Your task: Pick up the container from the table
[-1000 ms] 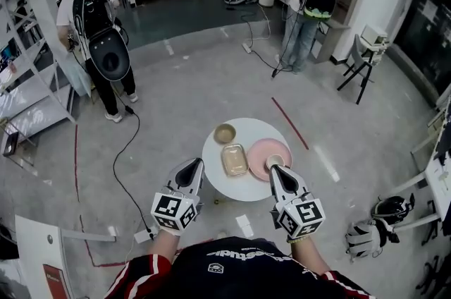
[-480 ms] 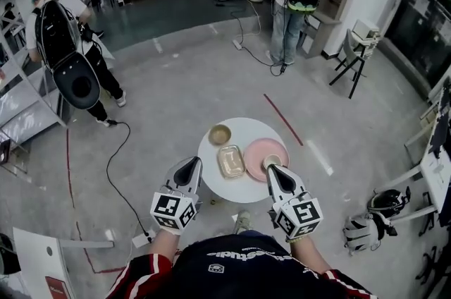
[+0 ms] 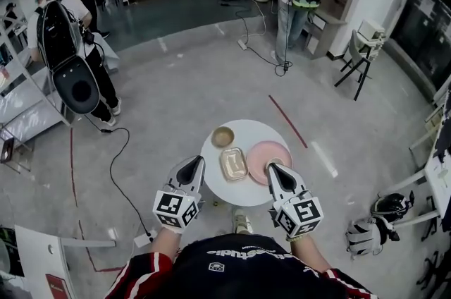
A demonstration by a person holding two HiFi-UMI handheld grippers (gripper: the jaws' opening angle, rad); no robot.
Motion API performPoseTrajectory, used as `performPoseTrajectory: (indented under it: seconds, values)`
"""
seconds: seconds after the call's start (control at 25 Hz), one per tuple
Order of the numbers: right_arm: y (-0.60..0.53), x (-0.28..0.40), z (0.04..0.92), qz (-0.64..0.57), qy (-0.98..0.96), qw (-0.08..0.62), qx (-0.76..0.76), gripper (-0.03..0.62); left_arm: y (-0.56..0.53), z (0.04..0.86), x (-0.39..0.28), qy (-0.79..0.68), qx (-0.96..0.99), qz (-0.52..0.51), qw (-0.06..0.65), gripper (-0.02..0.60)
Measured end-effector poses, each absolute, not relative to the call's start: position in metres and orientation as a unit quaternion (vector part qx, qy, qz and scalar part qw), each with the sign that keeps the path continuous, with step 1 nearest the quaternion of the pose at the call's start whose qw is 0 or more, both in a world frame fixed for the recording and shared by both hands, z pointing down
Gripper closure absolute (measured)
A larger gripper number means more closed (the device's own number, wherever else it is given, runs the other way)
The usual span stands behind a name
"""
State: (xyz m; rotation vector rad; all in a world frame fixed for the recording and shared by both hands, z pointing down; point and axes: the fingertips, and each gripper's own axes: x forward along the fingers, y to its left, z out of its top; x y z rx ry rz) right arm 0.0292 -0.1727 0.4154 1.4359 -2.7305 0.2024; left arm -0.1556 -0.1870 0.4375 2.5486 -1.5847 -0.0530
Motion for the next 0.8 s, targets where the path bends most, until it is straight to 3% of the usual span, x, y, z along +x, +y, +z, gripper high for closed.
performPoseTrajectory:
  seconds: [0.8]
  values:
    - [-0.213,0.036,0.414,0.068,-0.891,0.018,0.448,0.579,-0.224,0.43,-0.146,-0.544,0.838,-0.004,0.037,0.549]
